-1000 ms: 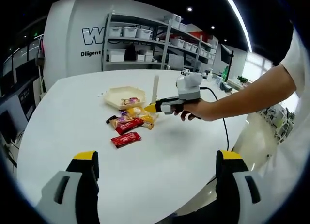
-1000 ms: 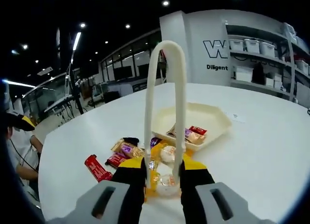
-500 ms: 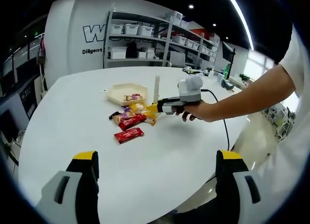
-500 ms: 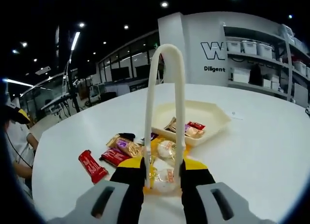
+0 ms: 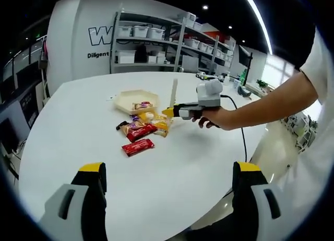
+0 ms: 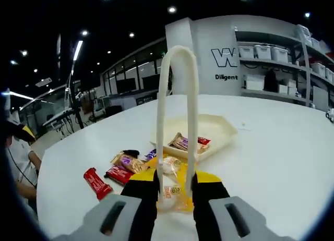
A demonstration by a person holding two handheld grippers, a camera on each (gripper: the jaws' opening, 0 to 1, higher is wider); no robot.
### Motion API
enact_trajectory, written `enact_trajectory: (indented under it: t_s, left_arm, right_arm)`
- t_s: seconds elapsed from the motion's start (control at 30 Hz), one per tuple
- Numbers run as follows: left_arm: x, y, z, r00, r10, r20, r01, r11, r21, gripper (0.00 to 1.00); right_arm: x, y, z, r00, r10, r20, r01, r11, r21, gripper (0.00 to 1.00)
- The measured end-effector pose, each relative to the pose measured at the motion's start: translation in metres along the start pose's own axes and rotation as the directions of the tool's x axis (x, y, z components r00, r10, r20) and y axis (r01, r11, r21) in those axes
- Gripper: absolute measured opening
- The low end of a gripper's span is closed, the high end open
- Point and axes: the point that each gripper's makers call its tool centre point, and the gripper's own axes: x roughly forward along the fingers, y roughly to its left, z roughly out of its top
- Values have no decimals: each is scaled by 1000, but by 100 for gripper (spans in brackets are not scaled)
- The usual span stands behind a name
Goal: Place the target food into the container with the food tongs after gripping and lifting it, then release it inside without dropping or visibly crushing the food.
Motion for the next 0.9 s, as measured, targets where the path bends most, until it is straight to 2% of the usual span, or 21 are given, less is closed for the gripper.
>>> enact_trajectory:
  t_s: [0.07,0.13,0.17,0.23,0.3,0.43,0.63,0.77,0.83,0.9]
  left_arm:
    - [0,0,-1,1000,-1,-5,1,1000,-1,99]
    - [-1,0,-2,1000,-1,-3,1,1000,-2,99]
    - [-1,0,-2,1000,0,-2,0,1000,-6,99]
    - [-1,1,-2,1000,-1,-2,1,1000,-5,99]
    - [-1,1,-2,1000,-1,-4,1,1000,-3,99]
    - [0,1,-1,1000,-5,-1,5,1000,-2,99]
    - [1,-1,-1,1000,-10,4,10,1000,-4,99]
    - [-1,-1,-3,1000,-7,7,7,1000,-4,99]
    - [-1,0,-3,1000,-6,6,6,1000,-6,99]
    - [-2,0,-2,1000,-4,7,4,1000,-2,99]
  right_arm:
    - [-2,-4,-5,1000,-8,-14,8,1000,19,19]
    - [-3,-1,-14,999,18,-42,-14,995,98,19]
    - [-3,-1,-15,999,26,-44,-21,994,112,19]
    - [-5,0,-17,999,27,-40,-23,994,104,19]
    - [-7,9,-22,997,58,-56,-50,989,141,19]
    - [-12,15,-26,996,63,-60,-55,990,131,18]
    - [-21,21,-37,995,66,-78,-53,986,158,18]
    - [-26,24,-33,996,67,-55,-57,987,153,18]
    - [-27,24,-25,998,64,-20,-61,990,129,18]
    - [-27,24,-15,997,79,12,-79,986,144,18]
